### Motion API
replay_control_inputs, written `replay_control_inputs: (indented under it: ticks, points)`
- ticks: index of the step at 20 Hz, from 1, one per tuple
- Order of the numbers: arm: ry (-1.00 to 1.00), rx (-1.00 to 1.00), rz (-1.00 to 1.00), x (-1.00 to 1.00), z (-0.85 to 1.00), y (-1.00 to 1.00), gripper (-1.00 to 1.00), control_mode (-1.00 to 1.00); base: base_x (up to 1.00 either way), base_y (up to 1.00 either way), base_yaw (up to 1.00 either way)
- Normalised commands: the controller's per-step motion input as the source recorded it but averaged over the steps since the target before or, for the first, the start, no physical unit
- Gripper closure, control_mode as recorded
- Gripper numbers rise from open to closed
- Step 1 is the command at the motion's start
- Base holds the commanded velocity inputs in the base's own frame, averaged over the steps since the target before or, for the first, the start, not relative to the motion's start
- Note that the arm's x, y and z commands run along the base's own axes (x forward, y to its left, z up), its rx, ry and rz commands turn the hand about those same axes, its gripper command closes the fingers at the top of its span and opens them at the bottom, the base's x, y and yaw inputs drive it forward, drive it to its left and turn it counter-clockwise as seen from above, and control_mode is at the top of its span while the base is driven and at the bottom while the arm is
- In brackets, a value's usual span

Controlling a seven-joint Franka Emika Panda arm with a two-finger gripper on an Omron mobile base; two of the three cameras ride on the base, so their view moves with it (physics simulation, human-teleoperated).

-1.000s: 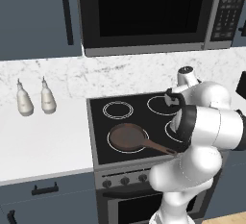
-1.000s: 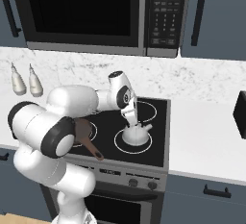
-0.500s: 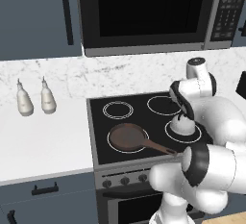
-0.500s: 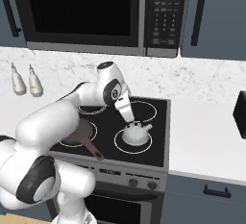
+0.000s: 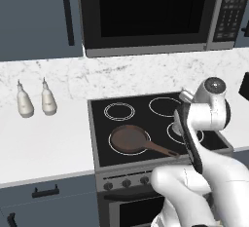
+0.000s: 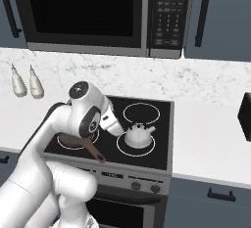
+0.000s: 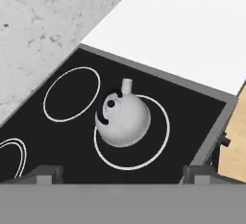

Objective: Pick the kettle from the counter and place it on a stove burner. Then turn the burner on.

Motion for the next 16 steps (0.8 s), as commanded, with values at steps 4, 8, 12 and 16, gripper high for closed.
replay_control_inputs:
  ticks: [4,8,12,16]
  points:
    - [-0.47,0.0,0.01,-0.23,0.05,0.19,-1.0,-1.0,0.0,0.0,0.0]
    - [-0.04,0.0,0.0,-0.03,0.0,-0.09,-1.0,-1.0,0.0,0.0,0.0]
    - [0.0,0.0,0.0,-0.09,0.0,-0.68,-1.0,-1.0,0.0,0.0,0.0]
    - [0.0,0.0,0.0,-0.01,0.0,-0.66,-1.0,-1.0,0.0,0.0,0.0]
